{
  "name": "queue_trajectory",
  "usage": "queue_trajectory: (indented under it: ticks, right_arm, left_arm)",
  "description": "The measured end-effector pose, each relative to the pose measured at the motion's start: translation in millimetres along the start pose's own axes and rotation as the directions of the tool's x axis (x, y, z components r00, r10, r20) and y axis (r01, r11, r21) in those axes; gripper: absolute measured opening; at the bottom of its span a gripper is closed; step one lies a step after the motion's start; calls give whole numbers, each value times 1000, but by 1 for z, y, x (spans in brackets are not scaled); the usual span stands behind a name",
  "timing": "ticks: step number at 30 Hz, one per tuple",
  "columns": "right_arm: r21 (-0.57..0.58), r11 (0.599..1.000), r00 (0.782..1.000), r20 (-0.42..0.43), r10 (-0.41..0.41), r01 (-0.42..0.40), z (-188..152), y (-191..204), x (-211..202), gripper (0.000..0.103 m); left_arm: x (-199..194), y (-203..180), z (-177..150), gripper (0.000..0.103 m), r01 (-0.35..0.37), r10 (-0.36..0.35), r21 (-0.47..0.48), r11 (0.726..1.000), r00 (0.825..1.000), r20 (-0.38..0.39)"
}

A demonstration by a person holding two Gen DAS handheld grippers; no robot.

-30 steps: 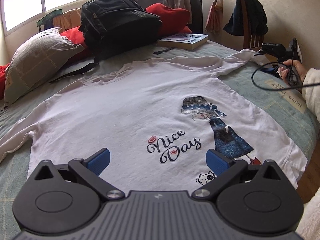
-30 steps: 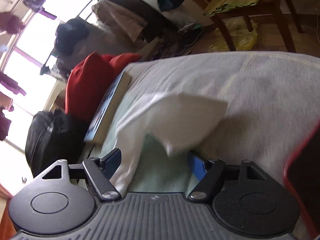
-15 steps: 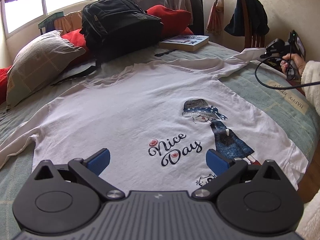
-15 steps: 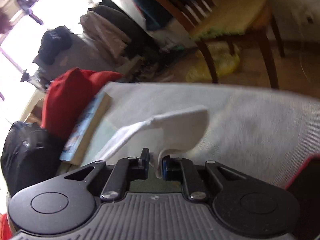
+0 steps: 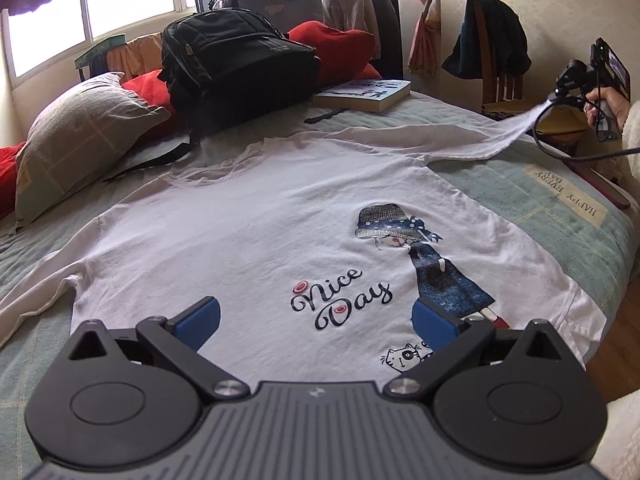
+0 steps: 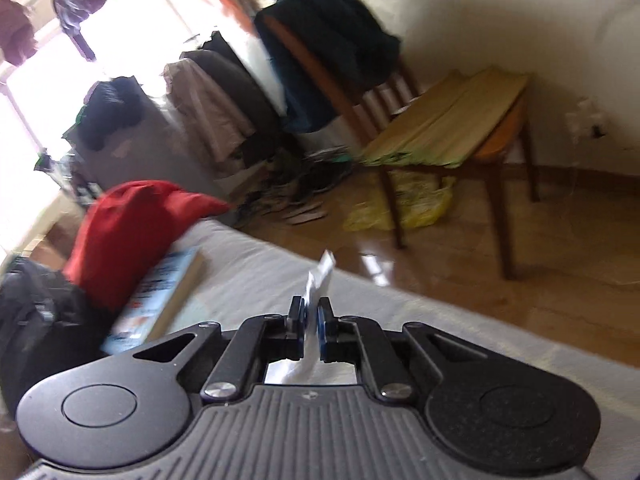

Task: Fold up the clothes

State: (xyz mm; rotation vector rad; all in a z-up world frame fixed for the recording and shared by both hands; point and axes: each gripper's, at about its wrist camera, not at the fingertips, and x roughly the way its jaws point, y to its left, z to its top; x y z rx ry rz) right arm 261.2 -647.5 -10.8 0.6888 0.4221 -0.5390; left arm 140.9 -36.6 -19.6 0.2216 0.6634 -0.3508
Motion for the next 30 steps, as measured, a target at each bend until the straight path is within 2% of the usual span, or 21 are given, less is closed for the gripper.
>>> queue_trajectory:
  ticks: [3,4,7,9,11,14,16,20,25,30]
  right_arm:
    - [-48,994,995,5,-95,96,-3,5,-2,13]
    - [-75,993,996,7,-94,94,-6,11,-4,13]
    - [-175,984,999,-13,-32,29,-16,38,-6,17]
    - [-252,966,996,-74,45,-62,-27,64,-1,19]
    - [-310,936,978,-175,117,-167,-43,95,10,19]
    - [-362,877,921,-337,194,-317,-72,143,31,19]
    - [-400,835,888,-412,206,-379,-95,174,45,19]
    - [-451,769,838,-509,195,-454,-135,223,65,19]
    - [-504,711,816,-552,171,-490,-162,251,72,19]
    - [-558,657,818,-553,161,-507,-176,253,61,19]
  left_arm:
    - [-1,1,0,101,-2,2,-1,1000,1000,3]
    - [-1,2,0,101,-3,3,-1,1000,1000,4]
    - [0,2,0,101,-3,3,-4,1000,1000,1]
    - [1,3,0,101,-5,5,-6,1000,1000,-2]
    - [1,4,-1,101,-8,8,-8,1000,1000,-5]
    - [2,5,-1,101,-11,11,-12,1000,1000,-9]
    - [2,7,0,101,-10,10,-10,1000,1000,-13]
    - [5,10,-1,101,-12,12,-10,1000,1000,-23]
    - [13,16,-1,101,-2,1,-26,1000,999,-37]
    - [24,20,-3,101,27,-30,-51,998,998,-55]
